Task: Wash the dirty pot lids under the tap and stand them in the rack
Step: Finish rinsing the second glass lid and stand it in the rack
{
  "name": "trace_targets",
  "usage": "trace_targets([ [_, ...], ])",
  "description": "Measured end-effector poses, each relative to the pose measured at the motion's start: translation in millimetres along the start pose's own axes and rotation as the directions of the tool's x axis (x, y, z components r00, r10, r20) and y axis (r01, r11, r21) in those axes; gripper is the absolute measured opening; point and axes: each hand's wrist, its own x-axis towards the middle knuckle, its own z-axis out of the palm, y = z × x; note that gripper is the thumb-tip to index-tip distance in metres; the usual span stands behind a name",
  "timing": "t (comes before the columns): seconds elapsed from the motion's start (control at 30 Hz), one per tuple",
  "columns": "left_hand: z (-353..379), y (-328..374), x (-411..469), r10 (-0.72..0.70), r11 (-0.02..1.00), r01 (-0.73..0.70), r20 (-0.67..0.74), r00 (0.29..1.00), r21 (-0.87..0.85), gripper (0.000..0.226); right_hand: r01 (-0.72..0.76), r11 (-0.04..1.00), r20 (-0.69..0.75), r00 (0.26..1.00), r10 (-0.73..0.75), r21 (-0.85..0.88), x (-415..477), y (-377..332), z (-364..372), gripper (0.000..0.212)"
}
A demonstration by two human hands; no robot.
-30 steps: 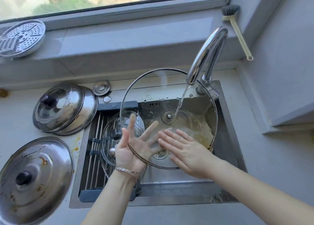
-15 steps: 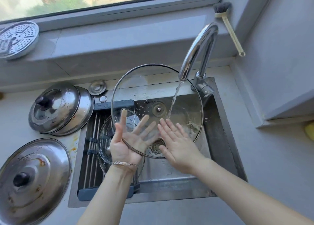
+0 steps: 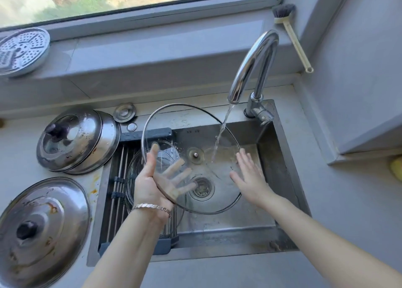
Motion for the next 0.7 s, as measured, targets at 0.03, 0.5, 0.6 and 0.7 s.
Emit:
trace_targets([
  [0.03, 2.5, 1.1, -2.6, -0.024, 1.0, 0.024, -0.026, 0.999, 0.012, 0.036, -0.116, 0.978, -0.037, 0.992, 0.124, 0.175, 4.7, -1.4, 1.4, 0.066],
  [0.5, -20.6, -44.6, 19.4, -0.198, 0.897, 0.325, -0.386, 0.901, 0.299, 0.039, -0.33, 0.628, -0.022, 0.875, 0.484, 0.705, 9.8, 7.3, -71.1, 0.019],
  [0.6, -13.8, -68.5, 34.5, -0.31, 0.866, 0.439, -0.433, 0.846, 0.24, 0.034, -0.215, 0.828, -0.219, 0.903, 0.371, 0.519, 8.4, -1.6, -99.9, 0.015],
  [0.7, -4.0, -87.4, 46.8, -0.452, 0.822, 0.542, -0.382, 0.806, 0.171, 0.043, -0.059, 0.938, -0.355, 0.916, 0.187, 0.343, 1.7, -20.1, -119.8, 0.016],
])
